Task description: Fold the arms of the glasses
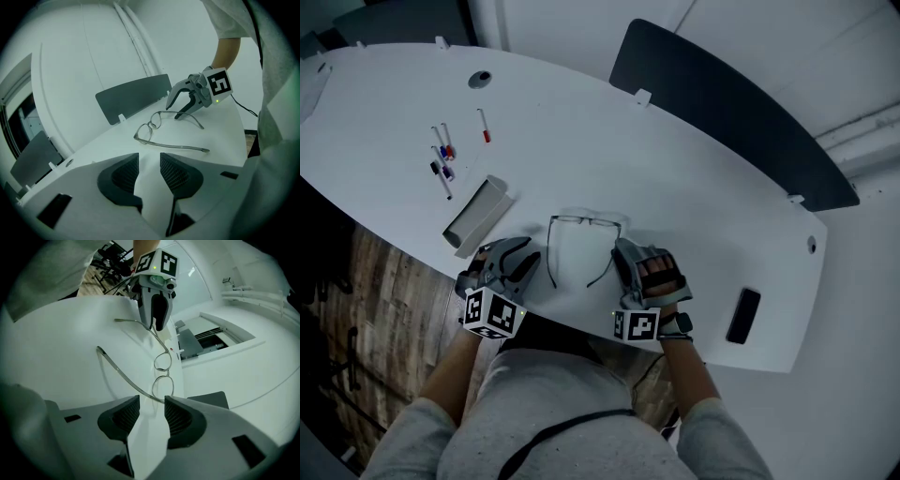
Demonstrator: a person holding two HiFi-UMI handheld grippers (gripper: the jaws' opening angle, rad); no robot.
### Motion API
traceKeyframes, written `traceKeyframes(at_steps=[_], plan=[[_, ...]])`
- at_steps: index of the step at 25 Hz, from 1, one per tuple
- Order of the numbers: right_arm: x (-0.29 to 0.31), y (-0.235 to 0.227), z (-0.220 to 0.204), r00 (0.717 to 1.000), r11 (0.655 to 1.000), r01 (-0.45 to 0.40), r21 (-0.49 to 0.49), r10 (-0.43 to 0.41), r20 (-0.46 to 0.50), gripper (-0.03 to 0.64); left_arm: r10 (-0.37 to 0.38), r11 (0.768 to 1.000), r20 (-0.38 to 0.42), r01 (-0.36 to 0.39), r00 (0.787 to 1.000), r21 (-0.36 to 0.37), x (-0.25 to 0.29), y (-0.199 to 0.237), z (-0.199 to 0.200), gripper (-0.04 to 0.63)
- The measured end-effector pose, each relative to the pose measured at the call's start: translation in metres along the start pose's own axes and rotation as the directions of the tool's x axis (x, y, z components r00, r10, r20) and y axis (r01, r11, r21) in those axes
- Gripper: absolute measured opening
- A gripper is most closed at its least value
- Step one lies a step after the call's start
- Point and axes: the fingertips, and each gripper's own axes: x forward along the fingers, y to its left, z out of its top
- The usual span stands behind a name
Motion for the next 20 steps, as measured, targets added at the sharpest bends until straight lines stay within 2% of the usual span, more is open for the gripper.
traceKeyframes(at_steps=[2,6,13,16,20], plan=[[0.001,0.000,-0.001,1.000,1.000,0.015,-0.004,-0.015,-0.003,0.168,-0.008,1.000,-0.003,0.008,1.000,0.005,0.002,0.001,-0.002,0.140],[-0.001,-0.004,0.001,0.999,0.999,0.043,0.023,-0.044,0.021,0.108,-0.018,1.000,-0.013,0.019,1.000,0.021,0.005,0.001,-0.005,0.149],[-0.001,-0.004,0.004,0.997,0.998,0.053,0.018,-0.054,0.062,0.104,-0.027,0.999,-0.013,0.028,1.000,0.031,0.009,0.001,-0.004,0.153],[-0.003,-0.011,0.007,0.994,0.996,0.075,0.050,-0.079,0.079,0.061,-0.029,0.999,-0.009,0.029,1.000,0.038,0.009,0.001,-0.002,0.153],[-0.009,-0.021,0.011,0.989,0.990,0.074,0.120,-0.089,0.122,0.039,-0.007,0.999,-0.005,0.007,1.000,0.038,0.007,0.007,-0.002,0.163]])
